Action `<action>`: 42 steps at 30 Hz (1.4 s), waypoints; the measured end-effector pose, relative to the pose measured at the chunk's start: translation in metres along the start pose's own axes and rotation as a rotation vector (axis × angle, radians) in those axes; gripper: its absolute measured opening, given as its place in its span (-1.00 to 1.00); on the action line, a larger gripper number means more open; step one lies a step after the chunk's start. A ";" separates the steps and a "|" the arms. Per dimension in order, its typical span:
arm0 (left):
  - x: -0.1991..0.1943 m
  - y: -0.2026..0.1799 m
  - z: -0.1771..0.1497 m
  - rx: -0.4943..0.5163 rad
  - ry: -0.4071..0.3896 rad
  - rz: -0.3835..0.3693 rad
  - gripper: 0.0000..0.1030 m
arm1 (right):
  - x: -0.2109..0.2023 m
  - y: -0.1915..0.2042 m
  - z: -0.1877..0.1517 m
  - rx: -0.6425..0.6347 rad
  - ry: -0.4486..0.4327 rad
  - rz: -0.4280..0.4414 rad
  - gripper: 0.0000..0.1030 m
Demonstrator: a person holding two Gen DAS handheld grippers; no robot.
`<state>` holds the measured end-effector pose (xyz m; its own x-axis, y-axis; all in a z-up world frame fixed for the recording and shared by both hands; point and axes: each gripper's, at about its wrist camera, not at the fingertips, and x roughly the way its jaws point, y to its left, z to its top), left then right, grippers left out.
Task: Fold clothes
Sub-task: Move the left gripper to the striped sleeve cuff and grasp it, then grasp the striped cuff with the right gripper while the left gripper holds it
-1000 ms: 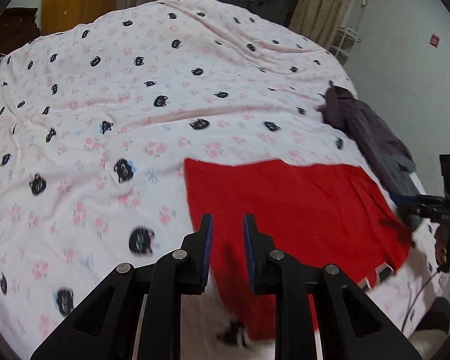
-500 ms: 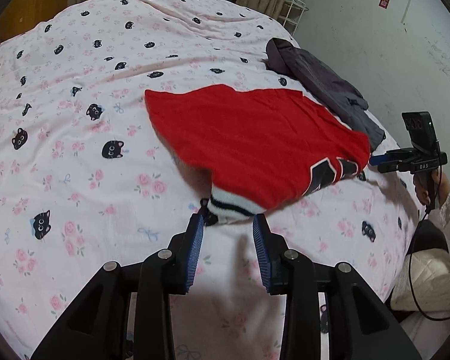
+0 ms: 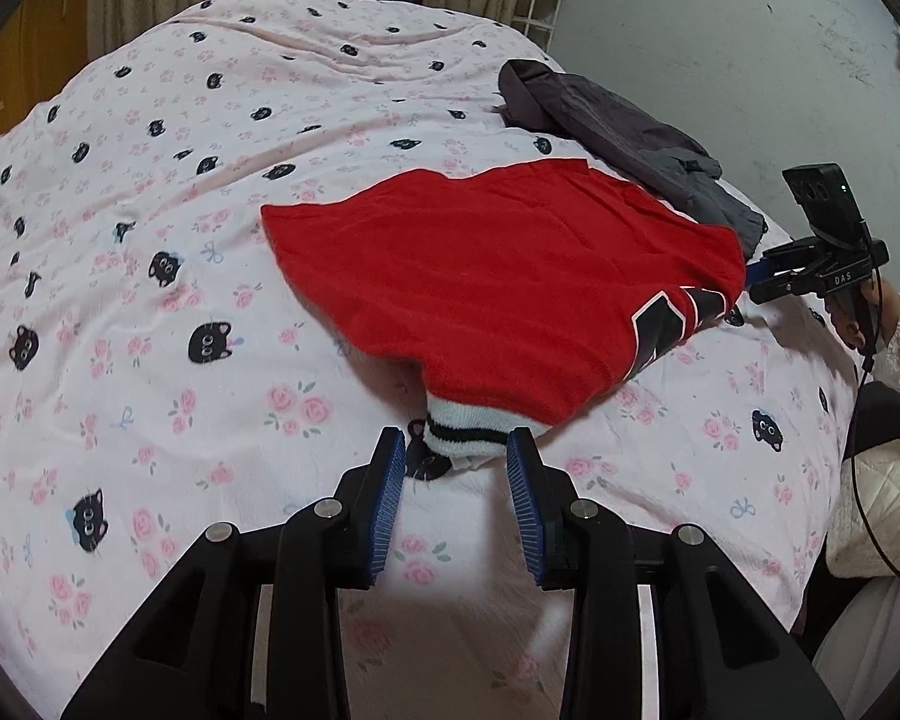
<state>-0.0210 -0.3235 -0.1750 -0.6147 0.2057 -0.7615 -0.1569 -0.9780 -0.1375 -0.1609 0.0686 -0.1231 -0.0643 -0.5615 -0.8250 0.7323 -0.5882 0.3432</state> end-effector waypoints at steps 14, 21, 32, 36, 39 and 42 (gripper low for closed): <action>0.007 -0.008 0.011 0.054 0.013 -0.017 -0.45 | 0.002 -0.003 0.004 -0.024 0.018 -0.014 -0.06; 0.007 -0.003 0.008 0.016 0.020 -0.009 -0.85 | 0.001 -0.004 0.004 -0.023 0.017 -0.012 -0.06; 0.009 0.006 -0.005 -0.059 0.006 -0.023 -0.87 | -0.005 -0.008 0.003 -0.042 0.007 -0.002 -0.06; 0.009 0.006 -0.006 -0.066 0.003 -0.023 -0.88 | -0.004 -0.006 0.007 -0.067 -0.002 0.008 -0.06; 0.008 0.006 -0.007 -0.071 0.005 -0.020 -0.88 | -0.001 -0.002 0.012 -0.103 -0.007 0.004 -0.06; 0.008 0.006 -0.008 -0.075 0.007 -0.016 -0.88 | 0.004 0.002 0.018 -0.126 -0.002 0.008 -0.06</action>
<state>-0.0203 -0.3276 -0.1869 -0.6070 0.2214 -0.7632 -0.1083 -0.9745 -0.1966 -0.1725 0.0545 -0.1178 -0.0592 -0.5670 -0.8216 0.8120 -0.5061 0.2907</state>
